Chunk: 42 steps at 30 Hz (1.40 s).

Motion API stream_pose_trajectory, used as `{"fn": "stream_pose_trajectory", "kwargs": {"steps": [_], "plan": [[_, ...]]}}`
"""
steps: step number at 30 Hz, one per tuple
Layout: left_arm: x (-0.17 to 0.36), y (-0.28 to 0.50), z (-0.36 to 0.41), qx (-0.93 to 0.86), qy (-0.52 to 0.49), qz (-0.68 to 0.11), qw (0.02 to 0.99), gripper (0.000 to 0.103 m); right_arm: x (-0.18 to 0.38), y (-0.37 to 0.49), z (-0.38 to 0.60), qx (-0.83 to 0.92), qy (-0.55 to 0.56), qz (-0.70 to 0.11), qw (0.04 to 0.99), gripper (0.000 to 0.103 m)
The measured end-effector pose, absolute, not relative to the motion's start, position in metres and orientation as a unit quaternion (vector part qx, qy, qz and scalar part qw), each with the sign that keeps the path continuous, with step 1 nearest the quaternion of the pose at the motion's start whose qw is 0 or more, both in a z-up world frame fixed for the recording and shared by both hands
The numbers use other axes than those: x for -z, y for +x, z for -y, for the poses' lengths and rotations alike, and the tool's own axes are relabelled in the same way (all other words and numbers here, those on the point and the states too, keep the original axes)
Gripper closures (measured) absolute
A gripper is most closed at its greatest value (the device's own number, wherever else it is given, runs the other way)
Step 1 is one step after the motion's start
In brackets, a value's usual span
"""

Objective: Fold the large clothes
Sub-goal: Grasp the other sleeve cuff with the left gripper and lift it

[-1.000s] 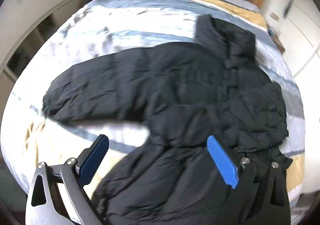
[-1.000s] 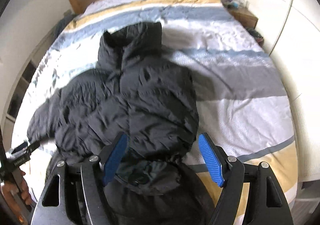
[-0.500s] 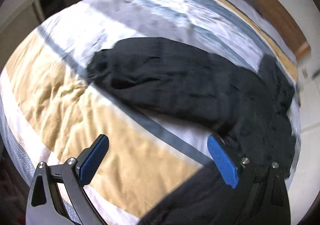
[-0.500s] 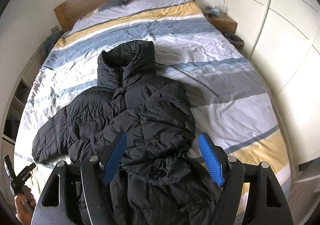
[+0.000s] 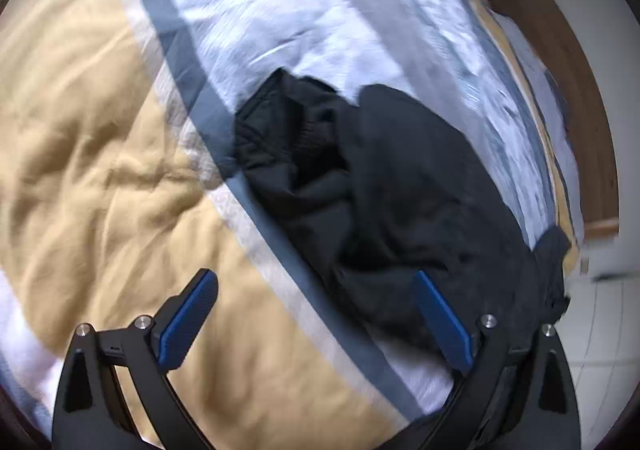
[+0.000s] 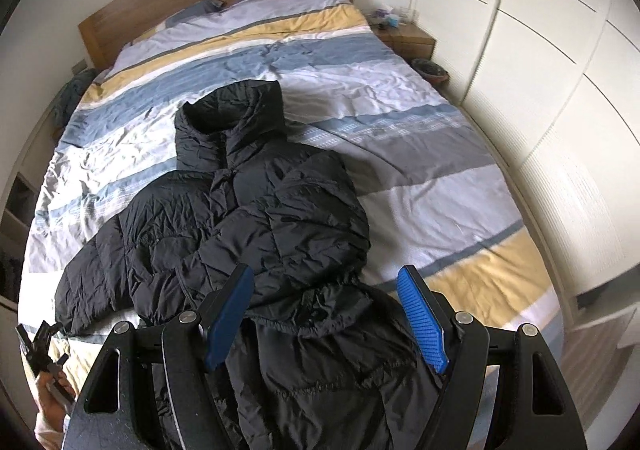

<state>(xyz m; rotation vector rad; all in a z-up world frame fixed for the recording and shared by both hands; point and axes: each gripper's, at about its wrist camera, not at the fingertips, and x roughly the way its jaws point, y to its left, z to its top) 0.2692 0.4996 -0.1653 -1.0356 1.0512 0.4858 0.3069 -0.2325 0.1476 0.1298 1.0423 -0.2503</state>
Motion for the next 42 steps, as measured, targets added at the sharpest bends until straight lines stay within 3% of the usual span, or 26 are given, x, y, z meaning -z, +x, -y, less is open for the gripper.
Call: {"fn": "stream_pose_trajectory", "kwargs": {"steps": [11, 12, 15, 17, 21, 25, 31, 42], "plan": [[0.203, 0.292, -0.53, -0.21, -0.567, -0.417, 0.679, 0.006, -0.156, 0.285, 0.24, 0.169, 0.058, -0.506, 0.844, 0.03], [0.203, 0.293, -0.531, -0.205, -0.575, -0.41, 0.677, 0.009, -0.156, 0.283, 0.24, 0.171, 0.059, -0.506, 0.843, 0.03], [0.203, 0.3, -0.533, -0.172, -0.608, -0.389, 0.671, 0.036, -0.156, 0.283, 0.239, 0.171, 0.055, -0.508, 0.842, 0.03], [0.202, 0.306, -0.529, -0.161, -0.612, -0.385, 0.672, 0.037, -0.158, 0.286, 0.236, 0.168, 0.053, -0.507, 0.844, 0.03], [0.21, 0.303, -0.526, -0.141, -0.65, -0.366, 0.651, 0.065, -0.162, 0.29, 0.231, 0.16, 0.047, -0.504, 0.847, 0.03], [0.207, 0.297, -0.525, -0.136, -0.665, -0.349, 0.646, 0.078, -0.166, 0.291, 0.227, 0.151, 0.044, -0.499, 0.852, 0.03], [0.174, 0.308, -0.523, -0.125, -0.627, -0.36, 0.68, 0.086, -0.165, 0.285, 0.234, 0.151, 0.056, -0.494, 0.854, 0.03], [0.074, 0.337, -0.478, -0.092, -0.508, -0.366, 0.774, 0.088, -0.13, 0.281, 0.266, 0.136, 0.095, -0.499, 0.851, 0.03]]}}
